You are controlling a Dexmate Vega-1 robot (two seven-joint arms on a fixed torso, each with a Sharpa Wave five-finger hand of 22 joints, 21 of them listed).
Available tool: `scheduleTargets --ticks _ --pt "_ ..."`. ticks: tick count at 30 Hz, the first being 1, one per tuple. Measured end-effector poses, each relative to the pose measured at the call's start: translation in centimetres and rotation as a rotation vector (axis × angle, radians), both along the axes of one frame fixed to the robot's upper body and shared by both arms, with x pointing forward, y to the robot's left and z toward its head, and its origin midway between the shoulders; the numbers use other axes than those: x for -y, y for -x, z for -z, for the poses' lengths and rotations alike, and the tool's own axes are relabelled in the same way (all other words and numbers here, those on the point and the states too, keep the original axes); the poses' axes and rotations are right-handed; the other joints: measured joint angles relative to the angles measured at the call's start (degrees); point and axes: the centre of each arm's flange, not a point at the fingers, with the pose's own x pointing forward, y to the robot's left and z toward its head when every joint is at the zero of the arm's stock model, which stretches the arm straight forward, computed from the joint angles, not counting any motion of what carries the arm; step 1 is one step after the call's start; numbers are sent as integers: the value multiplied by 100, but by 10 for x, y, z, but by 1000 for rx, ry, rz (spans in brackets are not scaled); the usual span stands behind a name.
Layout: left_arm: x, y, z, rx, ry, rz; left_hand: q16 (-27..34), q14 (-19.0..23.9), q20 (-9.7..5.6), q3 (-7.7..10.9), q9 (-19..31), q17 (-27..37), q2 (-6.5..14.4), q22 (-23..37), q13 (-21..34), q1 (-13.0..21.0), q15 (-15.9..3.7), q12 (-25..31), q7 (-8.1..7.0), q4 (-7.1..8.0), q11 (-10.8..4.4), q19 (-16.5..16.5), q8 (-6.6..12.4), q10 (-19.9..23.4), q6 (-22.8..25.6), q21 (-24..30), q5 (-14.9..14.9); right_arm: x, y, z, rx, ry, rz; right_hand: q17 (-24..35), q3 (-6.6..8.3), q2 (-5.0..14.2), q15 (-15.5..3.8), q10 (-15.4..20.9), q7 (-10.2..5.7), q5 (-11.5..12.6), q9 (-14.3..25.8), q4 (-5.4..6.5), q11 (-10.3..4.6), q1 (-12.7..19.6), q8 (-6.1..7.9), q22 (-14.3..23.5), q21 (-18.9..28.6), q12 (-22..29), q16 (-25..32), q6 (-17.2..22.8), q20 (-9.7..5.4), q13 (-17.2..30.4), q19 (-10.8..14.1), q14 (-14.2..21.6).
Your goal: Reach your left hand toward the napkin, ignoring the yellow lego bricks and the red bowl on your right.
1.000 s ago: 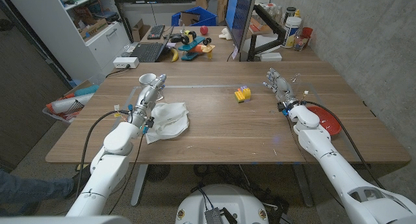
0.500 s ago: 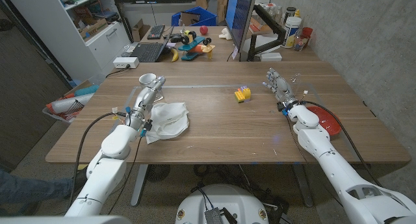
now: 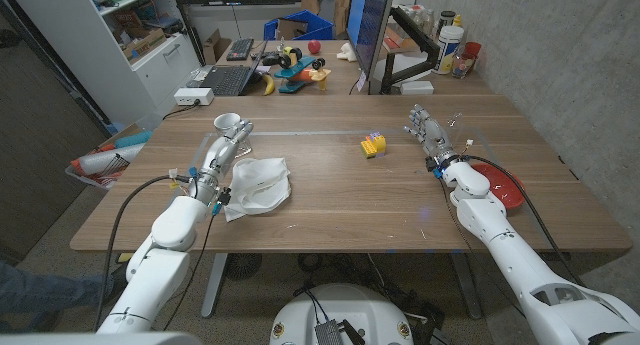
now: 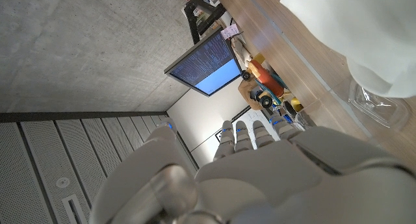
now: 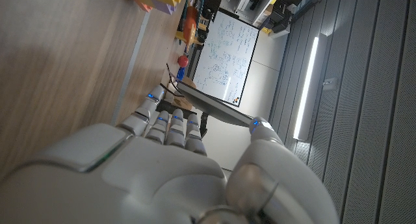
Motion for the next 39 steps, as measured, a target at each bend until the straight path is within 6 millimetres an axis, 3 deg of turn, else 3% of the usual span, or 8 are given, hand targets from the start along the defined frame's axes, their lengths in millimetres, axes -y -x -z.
scheduleTargets --ticks 21,39 --pt "1 12 -2 17 -96 -113 0 60 23 47 0 1 23 0 -79 82 -1 0 -21 -95 12 24 0 51 82 -62 0 3 0 0 5 -7 5 -12 -24 0 -31 32 -32 22 0 -24 -31 0 0 0 -67 0 0 32 0 0 0 31" --pt "7 23 -5 47 -197 -212 0 122 1 88 29 1 53 29 -132 158 -64 63 -155 -182 -52 45 22 114 216 -104 0 5 6 -2 17 -24 11 -38 0 39 -30 83 -63 22 0 -48 -41 -39 0 0 -110 0 0 63 32 0 31 94"
